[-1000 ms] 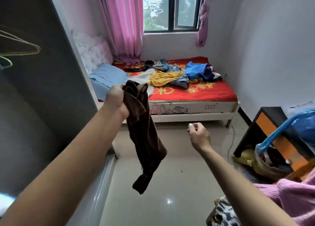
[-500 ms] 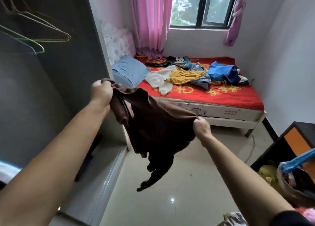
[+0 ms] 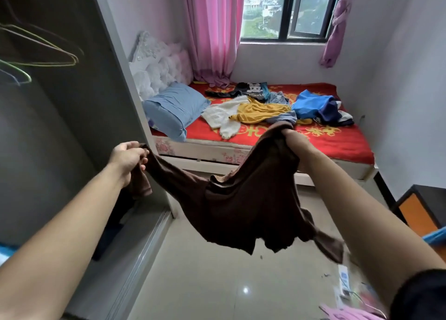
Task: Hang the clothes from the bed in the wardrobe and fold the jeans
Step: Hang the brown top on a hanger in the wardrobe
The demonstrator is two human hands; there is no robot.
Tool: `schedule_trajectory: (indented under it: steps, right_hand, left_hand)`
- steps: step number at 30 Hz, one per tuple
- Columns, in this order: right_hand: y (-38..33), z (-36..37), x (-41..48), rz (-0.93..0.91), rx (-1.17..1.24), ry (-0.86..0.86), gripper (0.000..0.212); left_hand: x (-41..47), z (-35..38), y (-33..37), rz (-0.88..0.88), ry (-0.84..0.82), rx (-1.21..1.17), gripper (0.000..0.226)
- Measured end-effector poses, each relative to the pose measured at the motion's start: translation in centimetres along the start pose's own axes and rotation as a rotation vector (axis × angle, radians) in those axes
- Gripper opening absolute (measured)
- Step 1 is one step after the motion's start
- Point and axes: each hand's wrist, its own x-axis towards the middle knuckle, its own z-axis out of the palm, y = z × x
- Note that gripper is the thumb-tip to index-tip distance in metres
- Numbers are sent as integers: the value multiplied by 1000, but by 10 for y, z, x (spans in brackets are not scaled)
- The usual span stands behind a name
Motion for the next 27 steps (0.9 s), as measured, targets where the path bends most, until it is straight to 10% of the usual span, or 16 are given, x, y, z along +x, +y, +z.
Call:
schedule_trajectory:
  steps: [9, 17, 27]
  right_hand:
    - [-38, 22, -23, -19, 362, -321, 33]
    - [-68, 40, -36, -128, 632, -474, 41]
    - [-39, 31, 2, -110, 667, -343, 38]
  left_hand:
    - [-19, 53, -50, 203, -304, 1145, 91]
    - [-60, 76, -126, -159, -297, 1035, 150]
    - [-77, 97, -121, 115, -272, 547, 28]
